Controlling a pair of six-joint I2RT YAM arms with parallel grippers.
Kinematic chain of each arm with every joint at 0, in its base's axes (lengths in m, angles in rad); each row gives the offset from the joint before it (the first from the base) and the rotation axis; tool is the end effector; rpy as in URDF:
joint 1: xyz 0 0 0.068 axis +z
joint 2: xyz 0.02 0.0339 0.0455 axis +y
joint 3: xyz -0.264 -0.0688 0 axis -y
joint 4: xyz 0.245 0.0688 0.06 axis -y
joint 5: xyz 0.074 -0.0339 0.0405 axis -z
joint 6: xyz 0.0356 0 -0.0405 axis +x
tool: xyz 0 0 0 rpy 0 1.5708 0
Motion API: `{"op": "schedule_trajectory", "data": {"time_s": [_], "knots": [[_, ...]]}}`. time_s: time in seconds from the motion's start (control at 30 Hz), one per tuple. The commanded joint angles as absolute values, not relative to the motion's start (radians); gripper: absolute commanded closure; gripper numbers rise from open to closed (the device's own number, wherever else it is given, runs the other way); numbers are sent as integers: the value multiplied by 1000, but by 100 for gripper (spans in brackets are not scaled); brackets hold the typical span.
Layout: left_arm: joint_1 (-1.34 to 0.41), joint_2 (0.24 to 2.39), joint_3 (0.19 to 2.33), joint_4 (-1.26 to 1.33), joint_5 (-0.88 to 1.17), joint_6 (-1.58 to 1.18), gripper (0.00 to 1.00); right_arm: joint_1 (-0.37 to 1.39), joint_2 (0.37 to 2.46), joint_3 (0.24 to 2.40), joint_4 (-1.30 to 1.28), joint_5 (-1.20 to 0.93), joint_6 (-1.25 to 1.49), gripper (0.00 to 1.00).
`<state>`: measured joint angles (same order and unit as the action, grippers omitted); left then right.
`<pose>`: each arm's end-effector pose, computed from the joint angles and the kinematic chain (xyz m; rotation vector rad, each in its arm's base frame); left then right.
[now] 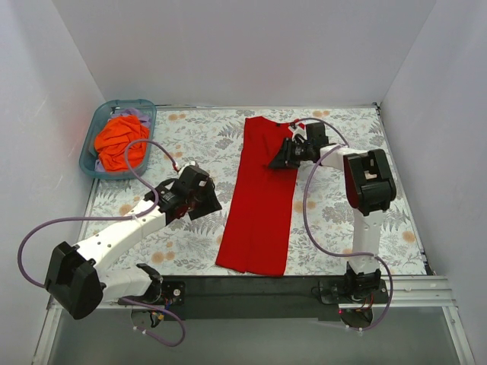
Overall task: Fold and stack the t-shirts
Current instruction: Fold the tshirt
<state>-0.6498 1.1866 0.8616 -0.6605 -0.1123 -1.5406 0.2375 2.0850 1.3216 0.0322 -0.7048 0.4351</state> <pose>0.1878 -0.1377 0.2457 -1.2053 2.4186 -0.6542 0.4257 0.1268 0.1498 -0.1504 2.3513 1.1496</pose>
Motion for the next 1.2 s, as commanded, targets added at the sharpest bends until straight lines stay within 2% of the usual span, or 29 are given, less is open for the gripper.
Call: {"op": "schedule_trajectory", "data": {"time_s": [0.0, 0.3, 0.4, 0.47, 0.63, 0.77, 0.97, 1.17], "knots": [[-649, 1181, 845, -640, -172, -1532, 50, 235, 2179, 1434, 87, -718, 423, 65], [-649, 1272, 911, -615, -123, -1502, 49, 203, 2437, 1838, 2, -683, 400, 65], [-649, 1308, 930, -615, -80, -1490, 47, 196, 2436, 1931, -58, -696, 387, 64], [-649, 1328, 928, -618, -57, -1486, 46, 195, 2390, 1905, -75, -696, 383, 62], [-649, 1335, 907, -641, -2, -1491, 44, 198, 2076, 1590, -124, -617, 362, 56], [-652, 1325, 879, -667, 71, -1500, 43, 212, 1823, 1326, -305, -490, 344, 54], [-658, 1321, 862, -716, 98, -1508, 43, 327, 1442, 950, -500, -301, 369, 50], [-675, 1354, 856, -730, 107, -1517, 43, 397, 1158, 678, -540, -322, 498, 48]]}}
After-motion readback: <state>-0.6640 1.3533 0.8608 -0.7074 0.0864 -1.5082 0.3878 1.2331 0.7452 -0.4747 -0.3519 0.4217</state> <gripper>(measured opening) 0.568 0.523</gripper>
